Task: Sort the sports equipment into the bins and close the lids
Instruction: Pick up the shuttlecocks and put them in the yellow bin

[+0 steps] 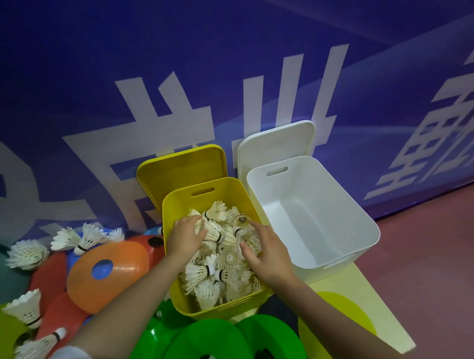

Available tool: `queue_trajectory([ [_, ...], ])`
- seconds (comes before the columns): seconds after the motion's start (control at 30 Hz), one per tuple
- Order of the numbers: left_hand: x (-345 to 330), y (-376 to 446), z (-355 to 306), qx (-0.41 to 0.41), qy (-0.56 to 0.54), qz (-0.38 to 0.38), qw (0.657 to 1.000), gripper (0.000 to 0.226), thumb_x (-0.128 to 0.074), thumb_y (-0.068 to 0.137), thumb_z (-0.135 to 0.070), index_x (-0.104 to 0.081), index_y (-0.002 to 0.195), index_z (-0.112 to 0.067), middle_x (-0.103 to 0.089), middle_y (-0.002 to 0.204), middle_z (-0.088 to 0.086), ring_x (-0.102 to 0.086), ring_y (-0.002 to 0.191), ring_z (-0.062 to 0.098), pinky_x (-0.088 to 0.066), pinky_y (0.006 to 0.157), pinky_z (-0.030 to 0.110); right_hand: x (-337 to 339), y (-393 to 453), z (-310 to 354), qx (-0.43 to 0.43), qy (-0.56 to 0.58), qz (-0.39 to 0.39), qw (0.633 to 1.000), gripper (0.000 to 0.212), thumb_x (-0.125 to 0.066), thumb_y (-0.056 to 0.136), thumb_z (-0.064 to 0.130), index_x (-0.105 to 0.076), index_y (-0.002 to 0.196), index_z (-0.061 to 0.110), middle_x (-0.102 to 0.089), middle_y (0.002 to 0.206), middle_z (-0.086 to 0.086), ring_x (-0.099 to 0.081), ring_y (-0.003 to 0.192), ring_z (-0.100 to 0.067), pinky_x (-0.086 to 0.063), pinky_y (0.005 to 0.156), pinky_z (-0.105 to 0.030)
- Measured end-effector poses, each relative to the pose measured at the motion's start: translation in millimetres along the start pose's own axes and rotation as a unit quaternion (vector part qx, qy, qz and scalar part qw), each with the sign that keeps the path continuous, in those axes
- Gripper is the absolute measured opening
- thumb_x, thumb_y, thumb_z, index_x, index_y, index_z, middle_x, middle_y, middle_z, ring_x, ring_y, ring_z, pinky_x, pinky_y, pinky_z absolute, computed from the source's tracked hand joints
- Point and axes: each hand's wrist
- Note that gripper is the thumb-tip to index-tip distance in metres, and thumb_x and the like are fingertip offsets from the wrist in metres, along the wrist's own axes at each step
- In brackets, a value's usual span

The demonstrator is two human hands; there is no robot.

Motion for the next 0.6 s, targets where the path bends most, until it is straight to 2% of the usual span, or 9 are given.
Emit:
queue_trajectory([
  [0.17,26,-14,15,-0.071,-0.031,-0.109,0.991,0.04,-0.058,0.091,-0.025,-0.056,0.131,-0.018,-0.05,0.133,0.008,-0.038,0.128,0.027,-0.036,0.103,0.044,3,2,8,0.042,-0.043,0.027,0.998,0.06,-0.05,0.092,0.05,-0.034,0.145,0.027,-0.047,0.136,0.004,-0.05,0.119,-0.013,-0.039,0.094,-0.025],
  [0.2,28,-17,22,-0.059,-0.038,-0.129,0.989,0.041,-0.057,0.091,-0.021,-0.055,0.132,-0.018,-0.047,0.137,0.01,-0.036,0.13,0.028,-0.036,0.104,0.045,4,6,10,0.038,-0.027,0.032,0.998,0.059,-0.051,0.092,0.05,-0.036,0.144,0.026,-0.048,0.136,0.004,-0.051,0.117,-0.013,-0.038,0.095,-0.025],
  [0.27,29,-24,36,0.02,-0.099,-0.126,0.987,0.045,-0.052,0.095,-0.018,-0.046,0.14,-0.019,-0.04,0.143,0.011,-0.037,0.13,0.029,-0.037,0.103,0.043,1,21,13,0.023,0.001,0.032,0.999,0.057,-0.052,0.092,0.049,-0.039,0.142,0.024,-0.048,0.138,0.004,-0.049,0.122,-0.013,-0.039,0.099,-0.027],
  [0.33,29,-31,43,0.104,-0.228,-0.083,0.964,0.045,-0.043,0.1,-0.021,-0.038,0.145,-0.024,-0.047,0.137,0.01,-0.052,0.113,0.027,-0.045,0.087,0.037,-5,40,17,0.009,0.002,0.024,1.0,0.055,-0.052,0.092,0.047,-0.042,0.14,0.022,-0.05,0.138,0.002,-0.049,0.123,-0.016,-0.04,0.1,-0.03],
  [0.4,28,-36,41,0.134,-0.321,-0.064,0.935,0.043,-0.038,0.102,-0.025,-0.037,0.146,-0.026,-0.059,0.126,0.005,-0.061,0.088,0.023,-0.044,0.066,0.03,-13,61,24,-0.006,0.002,0.019,1.0,0.052,-0.052,0.094,0.043,-0.044,0.138,0.018,-0.052,0.137,-0.003,-0.051,0.122,-0.02,-0.041,0.098,-0.032],
  [0.5,28,-39,34,0.153,-0.352,-0.093,0.919,0.043,-0.036,0.103,-0.025,-0.037,0.146,-0.026,-0.062,0.116,-0.002,-0.053,0.068,0.004,-0.045,0.063,0.03,-28,91,31,-0.031,-0.018,0.036,0.999,0.05,-0.051,0.095,0.037,-0.043,0.138,0.013,-0.049,0.139,-0.009,-0.048,0.125,-0.025,-0.039,0.099,-0.034],
  [0.57,26,-39,34,0.155,-0.357,-0.103,0.915,0.043,-0.036,0.103,-0.025,-0.037,0.146,-0.027,-0.062,0.118,0.0,-0.054,0.066,0.007,-0.048,0.064,0.035,-41,104,28,-0.046,-0.058,0.1,0.992,0.051,-0.048,0.096,0.038,-0.039,0.14,0.013,-0.046,0.139,-0.013,-0.047,0.125,-0.029,-0.039,0.099,-0.036],
  [0.6,27,-39,35,0.152,-0.358,-0.104,0.916,0.043,-0.036,0.103,-0.025,-0.037,0.146,-0.027,-0.06,0.122,-0.001,-0.057,0.071,0.01,-0.05,0.067,0.038,-48,109,25,-0.052,-0.082,0.142,0.985,0.051,-0.046,0.097,0.038,-0.037,0.141,0.014,-0.045,0.14,-0.014,-0.046,0.125,-0.03,-0.038,0.1,-0.037],
])
Point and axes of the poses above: each hand's wrist, its own y-axis towards the middle knuckle, its own x-axis out of the back of the hand, z = x × y
